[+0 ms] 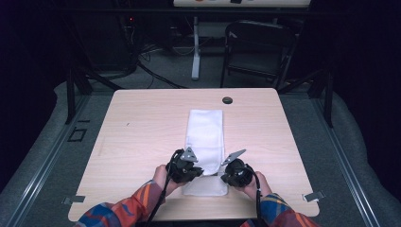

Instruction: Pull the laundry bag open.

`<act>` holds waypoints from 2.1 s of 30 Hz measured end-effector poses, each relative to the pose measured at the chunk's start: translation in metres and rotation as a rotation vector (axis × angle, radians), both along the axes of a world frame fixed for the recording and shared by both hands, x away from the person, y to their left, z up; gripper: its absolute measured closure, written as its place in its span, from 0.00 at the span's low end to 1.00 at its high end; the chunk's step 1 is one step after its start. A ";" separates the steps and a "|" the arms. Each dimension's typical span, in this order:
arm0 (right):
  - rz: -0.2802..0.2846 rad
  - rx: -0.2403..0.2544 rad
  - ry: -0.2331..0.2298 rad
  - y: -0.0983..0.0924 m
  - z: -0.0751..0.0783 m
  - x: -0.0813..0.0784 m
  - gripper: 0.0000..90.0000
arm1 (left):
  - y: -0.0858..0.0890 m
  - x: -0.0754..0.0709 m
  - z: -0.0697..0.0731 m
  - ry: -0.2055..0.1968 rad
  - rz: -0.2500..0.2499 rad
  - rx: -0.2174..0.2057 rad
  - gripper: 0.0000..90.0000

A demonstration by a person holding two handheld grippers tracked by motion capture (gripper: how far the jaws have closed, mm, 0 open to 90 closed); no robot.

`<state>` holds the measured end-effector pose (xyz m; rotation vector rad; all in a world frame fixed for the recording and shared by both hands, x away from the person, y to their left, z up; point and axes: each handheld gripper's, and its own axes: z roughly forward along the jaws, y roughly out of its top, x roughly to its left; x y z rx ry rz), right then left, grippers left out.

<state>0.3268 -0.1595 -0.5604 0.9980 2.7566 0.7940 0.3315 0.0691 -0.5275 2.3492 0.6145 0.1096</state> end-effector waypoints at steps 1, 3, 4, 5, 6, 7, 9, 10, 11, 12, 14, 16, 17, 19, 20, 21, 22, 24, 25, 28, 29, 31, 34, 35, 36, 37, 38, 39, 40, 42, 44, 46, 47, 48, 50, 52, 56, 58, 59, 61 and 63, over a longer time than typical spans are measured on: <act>-0.001 0.000 0.001 0.000 0.000 0.000 1.00 | 0.001 0.000 0.000 -0.001 0.007 -0.004 0.95; 0.000 -0.001 0.001 0.000 0.000 0.000 1.00 | 0.003 0.001 0.002 -0.003 0.006 0.001 0.95; -0.001 -0.001 0.001 0.000 0.000 0.000 1.00 | 0.004 0.001 0.002 -0.004 0.010 -0.006 0.95; -0.002 -0.002 0.002 0.000 0.000 0.000 1.00 | 0.005 0.001 0.003 -0.006 0.012 -0.001 0.95; -0.005 -0.002 0.001 0.000 0.000 0.000 1.00 | 0.006 0.001 0.003 -0.007 0.017 -0.010 0.95; -0.006 -0.002 0.001 0.000 0.000 0.000 1.00 | 0.007 0.002 0.004 -0.011 0.023 -0.012 0.96; -0.012 0.002 0.000 0.001 0.000 0.000 1.00 | 0.010 0.002 0.006 -0.014 0.032 -0.019 0.96; -0.013 0.001 -0.001 0.001 0.000 0.000 1.00 | 0.011 0.002 0.007 -0.019 0.037 -0.022 0.96; -0.011 -0.006 0.002 0.001 0.000 0.000 1.00 | 0.012 0.002 0.007 -0.021 0.041 -0.025 0.96; -0.013 0.000 0.004 0.001 0.000 0.000 1.00 | 0.014 0.002 0.008 -0.022 0.045 -0.030 0.96; -0.013 -0.007 0.001 0.001 0.000 0.000 1.00 | 0.016 0.003 0.009 -0.024 0.048 -0.030 0.96; -0.007 -0.012 0.003 0.001 0.001 0.000 1.00 | 0.018 0.003 0.010 -0.028 0.053 -0.033 0.96; -0.007 -0.013 0.003 0.001 0.001 0.000 1.00 | 0.019 0.003 0.010 -0.027 0.053 -0.032 0.96; -0.004 -0.011 0.001 0.001 0.001 0.000 1.00 | 0.020 0.003 0.011 -0.029 0.052 -0.028 0.96; -0.004 -0.011 0.001 0.001 0.001 0.000 1.00 | 0.020 0.002 0.011 -0.030 0.052 -0.028 0.96; -0.004 -0.011 0.001 0.001 0.001 0.000 1.00 | 0.020 0.002 0.011 -0.030 0.053 -0.028 0.96; -0.004 -0.011 0.001 0.001 0.001 0.000 1.00 | 0.020 0.002 0.011 -0.029 0.054 -0.031 0.96; -0.008 -0.010 -0.001 0.001 0.000 0.000 1.00 | 0.021 0.002 0.011 -0.028 0.059 -0.036 0.96; -0.009 -0.008 -0.002 0.001 0.000 0.000 1.00 | 0.021 0.002 0.011 -0.027 0.058 -0.032 0.96; -0.004 -0.012 0.000 0.001 0.001 0.000 1.00 | 0.022 0.002 0.012 -0.031 0.059 -0.031 0.96; -0.006 -0.011 -0.001 0.001 0.000 0.000 1.00 | 0.022 0.002 0.012 -0.032 0.058 -0.031 0.96; -0.007 -0.011 -0.001 0.001 0.000 0.000 1.00 | 0.022 0.002 0.012 -0.034 0.058 -0.032 0.96; -0.007 -0.011 -0.001 0.001 0.000 0.000 1.00 | 0.023 0.002 0.012 -0.033 0.069 -0.039 0.96; -0.003 -0.016 0.000 0.001 0.001 0.000 1.00 | 0.024 0.003 0.013 -0.036 0.066 -0.033 0.96; -0.005 -0.015 -0.001 0.001 0.001 0.000 1.00 | 0.025 0.002 0.013 -0.037 0.070 -0.037 0.96; -0.006 -0.015 -0.002 0.001 0.001 0.000 1.00 | 0.026 0.002 0.013 -0.036 0.068 -0.036 0.96; -0.008 -0.014 -0.003 0.001 0.001 0.000 1.00 | 0.027 0.002 0.014 -0.040 0.070 -0.034 0.96; -0.008 -0.015 -0.003 0.001 0.001 0.000 1.00 | 0.028 0.002 0.014 -0.039 0.076 -0.043 0.96; -0.005 -0.017 -0.002 0.001 0.001 0.000 1.00 | 0.029 0.002 0.015 -0.039 0.080 -0.043 0.96; -0.009 -0.014 -0.003 0.002 0.001 -0.001 1.00 | 0.032 0.002 0.016 -0.044 0.085 -0.039 0.96; -0.003 -0.019 -0.002 0.002 0.001 0.000 1.00 | 0.034 0.002 0.016 -0.042 0.088 -0.040 0.96; -0.006 -0.018 -0.003 0.002 0.001 0.000 1.00 | 0.036 0.002 0.016 -0.043 0.094 -0.043 0.96; -0.010 -0.021 -0.001 0.002 0.001 -0.001 1.00 | 0.037 0.002 0.017 -0.044 0.095 -0.043 0.96; -0.010 -0.021 -0.001 0.002 0.001 -0.001 1.00 | 0.038 0.002 0.017 -0.044 0.098 -0.040 0.96; -0.010 -0.021 -0.001 0.002 0.001 -0.001 1.00 | 0.040 0.002 0.018 -0.040 0.096 -0.041 0.96; -0.007 -0.021 0.000 0.002 0.001 0.000 1.00 | 0.042 0.001 0.018 -0.046 0.103 -0.039 0.96; -0.010 -0.021 -0.002 0.002 0.001 -0.001 1.00 | 0.047 0.001 0.019 -0.047 0.112 -0.037 0.96; -0.013 -0.017 -0.001 0.002 0.001 -0.001 1.00 | 0.048 0.001 0.019 -0.049 0.123 -0.037 0.96; -0.011 -0.021 -0.001 0.002 0.001 -0.001 1.00 | 0.050 0.001 0.019 -0.051 0.122 -0.034 0.96; -0.014 -0.018 -0.002 0.002 0.001 -0.001 1.00 | 0.052 0.000 0.019 -0.050 0.131 -0.038 0.96; -0.011 -0.021 -0.001 0.002 0.001 -0.001 1.00 | 0.055 0.000 0.020 -0.054 0.134 -0.032 0.96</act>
